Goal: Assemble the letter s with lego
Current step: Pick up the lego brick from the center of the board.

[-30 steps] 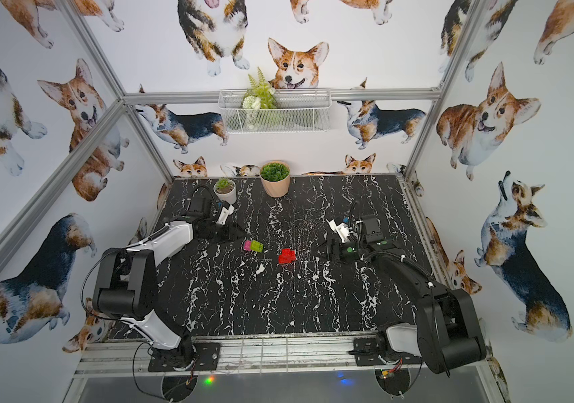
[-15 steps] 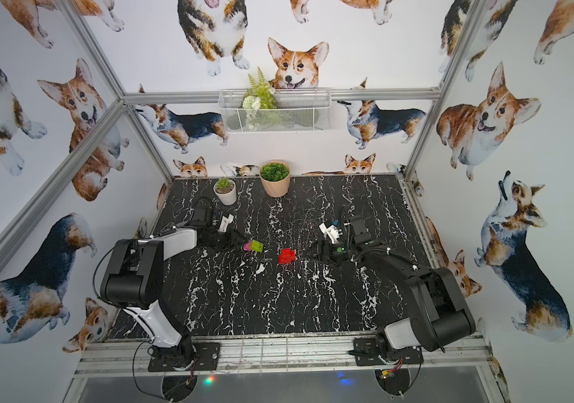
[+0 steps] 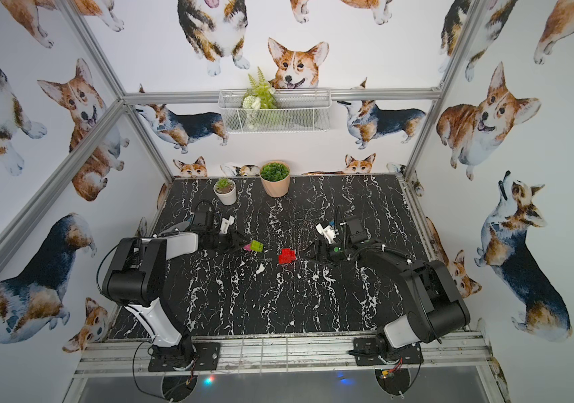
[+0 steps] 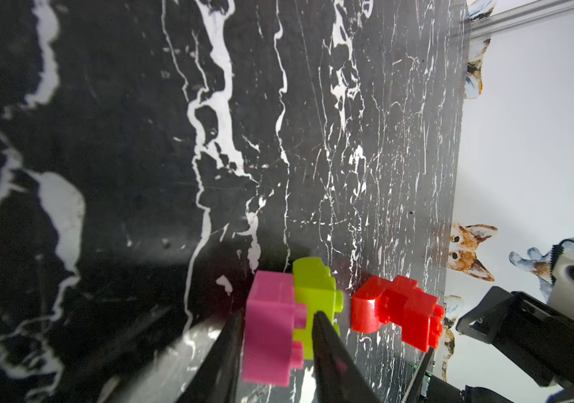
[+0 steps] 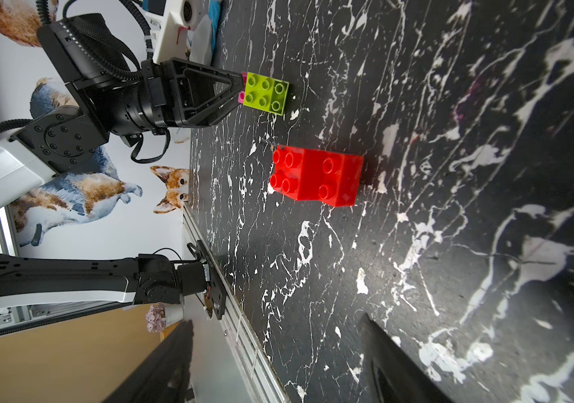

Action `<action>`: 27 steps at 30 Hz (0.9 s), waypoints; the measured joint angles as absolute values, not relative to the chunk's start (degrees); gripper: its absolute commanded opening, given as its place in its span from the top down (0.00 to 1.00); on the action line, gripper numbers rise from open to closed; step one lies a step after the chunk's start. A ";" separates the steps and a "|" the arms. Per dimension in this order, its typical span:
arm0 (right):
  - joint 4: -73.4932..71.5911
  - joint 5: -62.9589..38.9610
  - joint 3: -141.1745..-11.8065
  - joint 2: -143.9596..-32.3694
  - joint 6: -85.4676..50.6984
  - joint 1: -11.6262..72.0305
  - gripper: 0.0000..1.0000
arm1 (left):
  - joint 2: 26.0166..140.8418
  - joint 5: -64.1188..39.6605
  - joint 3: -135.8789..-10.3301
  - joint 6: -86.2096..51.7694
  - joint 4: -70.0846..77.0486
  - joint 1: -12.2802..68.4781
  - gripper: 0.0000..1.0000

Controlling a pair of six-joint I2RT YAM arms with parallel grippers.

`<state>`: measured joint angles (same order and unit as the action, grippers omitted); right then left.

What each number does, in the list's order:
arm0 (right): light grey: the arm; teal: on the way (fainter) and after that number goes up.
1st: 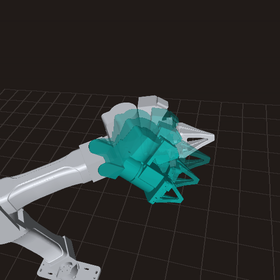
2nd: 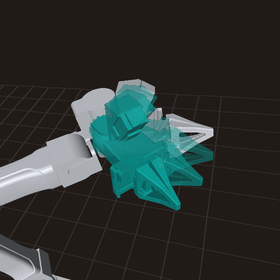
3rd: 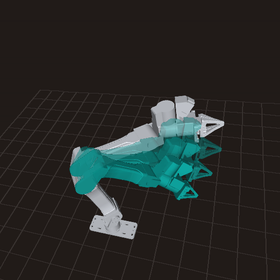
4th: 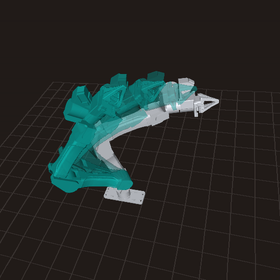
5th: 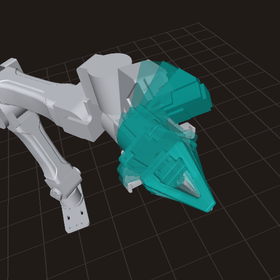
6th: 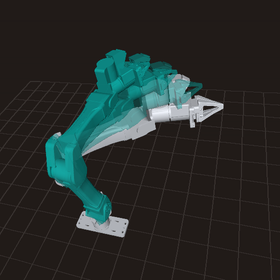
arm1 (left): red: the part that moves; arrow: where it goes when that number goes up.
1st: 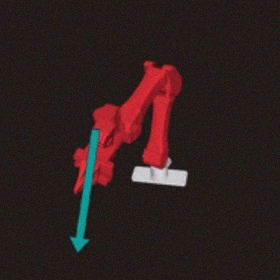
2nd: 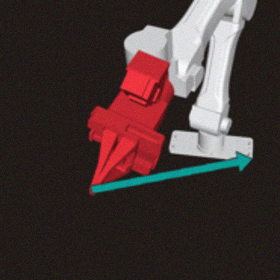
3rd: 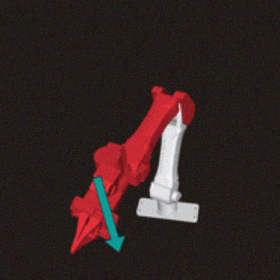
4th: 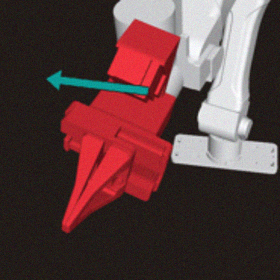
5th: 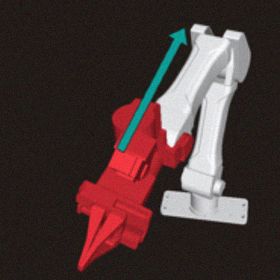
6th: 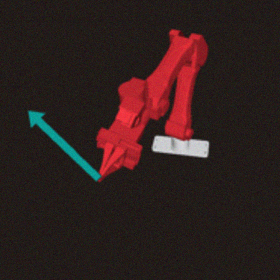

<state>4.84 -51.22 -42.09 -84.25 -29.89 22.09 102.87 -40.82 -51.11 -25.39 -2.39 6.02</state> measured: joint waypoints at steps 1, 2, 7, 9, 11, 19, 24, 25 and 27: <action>4.84 -51.22 -42.11 -84.27 -29.87 22.09 0.23 | 103.07 -40.93 -51.11 -25.61 -2.17 6.02 0.67; 4.86 -51.22 -42.15 -84.29 -29.87 22.09 0.23 | 103.26 -41.04 -51.11 -25.69 -2.04 6.02 0.67; 4.86 -51.22 -42.41 -84.58 -29.82 22.09 0.23 | 103.70 -41.65 -50.94 -26.02 -1.48 6.02 0.68; 4.86 -51.22 -42.50 -84.75 -29.82 22.11 0.23 | 103.70 -41.69 -50.89 -26.13 -1.15 6.02 0.68; 4.89 -51.22 -42.63 -85.06 -29.80 22.11 0.23 | 103.72 -41.87 -50.76 -26.20 -0.84 6.02 0.71; 4.86 -51.27 -42.94 -86.48 -29.91 22.50 0.24 | 103.88 -43.51 -50.17 -26.81 0.75 6.02 0.81; 4.10 -51.31 -42.94 -88.29 -30.89 22.70 0.25 | 103.96 -43.70 -50.11 -27.18 1.13 6.02 0.85; 3.66 -51.37 -42.94 -88.64 -31.51 22.76 0.26 | 103.92 -43.72 -50.11 -27.20 1.13 6.02 0.85; 2.70 -51.64 -42.94 -89.47 -32.16 22.79 0.27 | 103.74 -43.72 -50.11 -27.35 1.13 6.02 0.85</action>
